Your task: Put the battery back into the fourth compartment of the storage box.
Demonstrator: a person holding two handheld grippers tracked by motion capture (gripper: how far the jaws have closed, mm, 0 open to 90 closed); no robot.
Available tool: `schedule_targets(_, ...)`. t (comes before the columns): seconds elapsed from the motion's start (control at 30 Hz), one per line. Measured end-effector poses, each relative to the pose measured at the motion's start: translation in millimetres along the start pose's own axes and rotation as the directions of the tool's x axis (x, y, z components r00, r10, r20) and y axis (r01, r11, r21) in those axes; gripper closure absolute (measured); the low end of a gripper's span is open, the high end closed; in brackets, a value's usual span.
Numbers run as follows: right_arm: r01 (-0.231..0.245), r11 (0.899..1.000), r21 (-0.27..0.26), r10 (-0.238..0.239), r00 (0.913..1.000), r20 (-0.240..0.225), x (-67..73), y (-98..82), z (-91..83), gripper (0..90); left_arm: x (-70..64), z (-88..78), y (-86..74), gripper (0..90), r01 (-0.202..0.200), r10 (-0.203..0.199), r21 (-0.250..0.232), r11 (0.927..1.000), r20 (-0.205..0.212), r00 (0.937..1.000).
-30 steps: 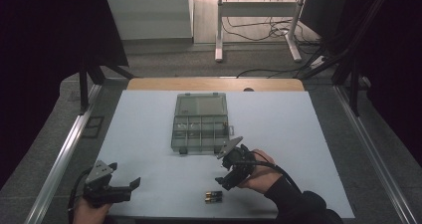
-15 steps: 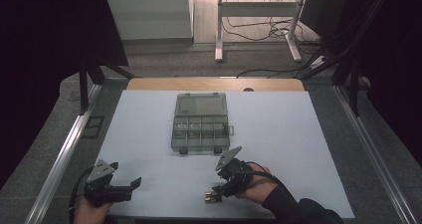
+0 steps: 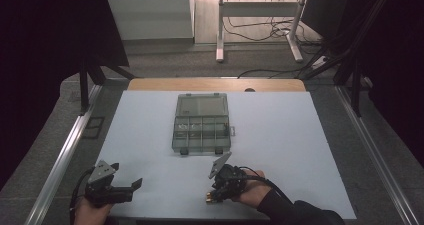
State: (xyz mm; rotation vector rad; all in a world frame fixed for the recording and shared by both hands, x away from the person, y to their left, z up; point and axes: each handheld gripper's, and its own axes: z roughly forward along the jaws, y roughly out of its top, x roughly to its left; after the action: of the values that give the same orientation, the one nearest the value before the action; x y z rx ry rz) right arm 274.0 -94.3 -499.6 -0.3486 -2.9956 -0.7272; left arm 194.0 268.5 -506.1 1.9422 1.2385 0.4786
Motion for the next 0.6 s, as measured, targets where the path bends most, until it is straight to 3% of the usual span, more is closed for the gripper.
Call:
schedule_targets(0.37,0.016,0.999,0.040,-0.017,0.9998,0.014,0.3,2.1,9.5,76.7,-0.3,1.3,1.1,2.3,-0.009,0.009,0.003,1.0000,0.004,1.0000)
schedule_targets(0.6,0.003,1.000,-0.027,-0.002,0.9991,0.042,-3.5,3.0,-3.5,76.8,-0.1,2.7,2.2,2.3,-0.010,0.010,0.003,0.9999,0.008,0.9999)
